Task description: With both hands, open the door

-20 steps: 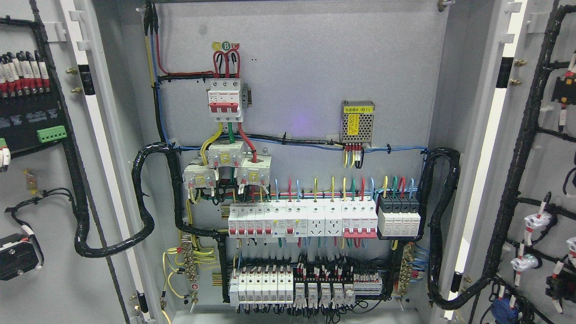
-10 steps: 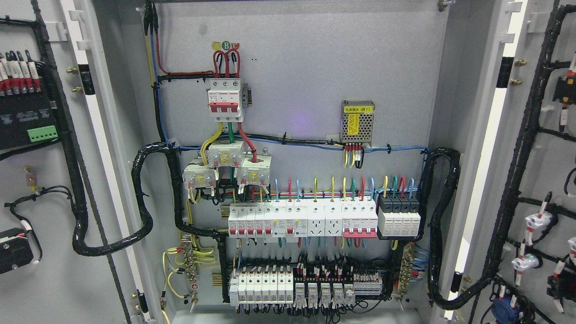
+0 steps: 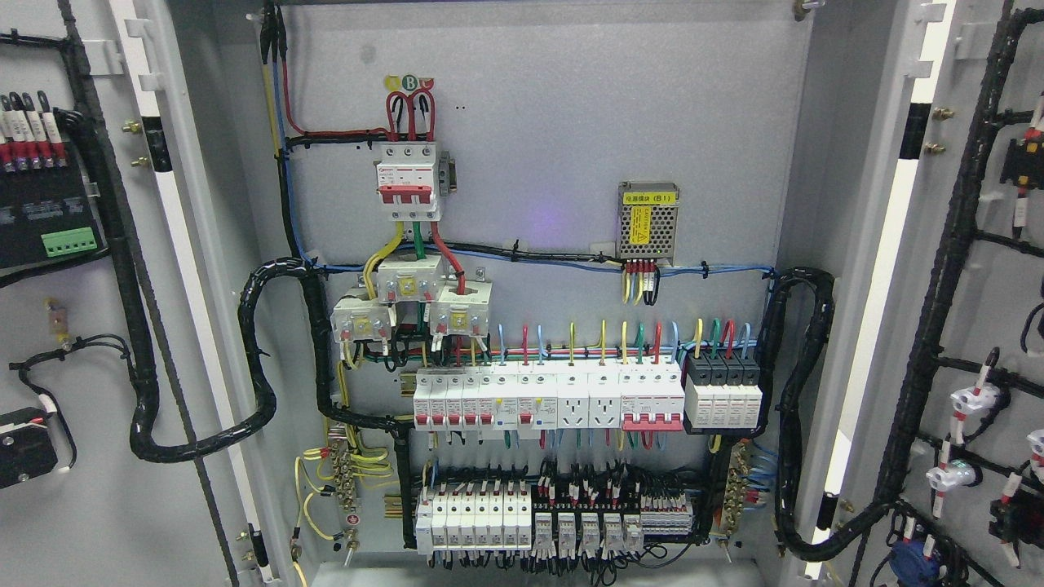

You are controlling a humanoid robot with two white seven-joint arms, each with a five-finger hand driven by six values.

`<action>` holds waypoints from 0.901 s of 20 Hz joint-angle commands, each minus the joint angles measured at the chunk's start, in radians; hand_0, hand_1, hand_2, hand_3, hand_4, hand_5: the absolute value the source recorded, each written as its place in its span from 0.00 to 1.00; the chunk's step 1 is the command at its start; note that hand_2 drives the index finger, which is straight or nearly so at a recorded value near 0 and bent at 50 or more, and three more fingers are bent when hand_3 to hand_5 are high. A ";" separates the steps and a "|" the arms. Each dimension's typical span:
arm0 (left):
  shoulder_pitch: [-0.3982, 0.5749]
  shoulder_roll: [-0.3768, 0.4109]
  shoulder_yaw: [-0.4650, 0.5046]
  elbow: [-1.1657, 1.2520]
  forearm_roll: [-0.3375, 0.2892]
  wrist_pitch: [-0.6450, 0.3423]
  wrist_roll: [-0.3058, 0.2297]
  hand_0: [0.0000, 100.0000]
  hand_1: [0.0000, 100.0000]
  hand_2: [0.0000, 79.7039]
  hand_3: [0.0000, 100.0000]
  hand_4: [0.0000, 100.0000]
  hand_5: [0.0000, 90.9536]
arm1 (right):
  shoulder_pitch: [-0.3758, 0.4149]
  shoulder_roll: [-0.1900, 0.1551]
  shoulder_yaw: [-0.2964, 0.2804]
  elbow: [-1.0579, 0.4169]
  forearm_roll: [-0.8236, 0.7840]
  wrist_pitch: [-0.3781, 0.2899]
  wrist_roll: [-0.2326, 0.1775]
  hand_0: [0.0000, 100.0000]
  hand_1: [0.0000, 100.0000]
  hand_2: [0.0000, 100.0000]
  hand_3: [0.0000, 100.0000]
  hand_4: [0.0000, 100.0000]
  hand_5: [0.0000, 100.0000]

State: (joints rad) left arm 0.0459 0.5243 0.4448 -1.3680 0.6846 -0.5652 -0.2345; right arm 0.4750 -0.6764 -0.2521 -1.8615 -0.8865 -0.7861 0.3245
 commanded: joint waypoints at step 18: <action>-0.008 0.016 -0.008 0.013 0.004 0.008 0.006 0.00 0.00 0.00 0.00 0.03 0.00 | 0.059 -0.037 0.111 -0.097 0.014 -0.193 0.001 0.11 0.00 0.00 0.00 0.00 0.00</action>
State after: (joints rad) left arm 0.0385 0.5367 0.4412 -1.3525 0.6883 -0.5544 -0.2293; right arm 0.5190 -0.6977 -0.2128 -1.9368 -0.8815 -0.7861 0.3249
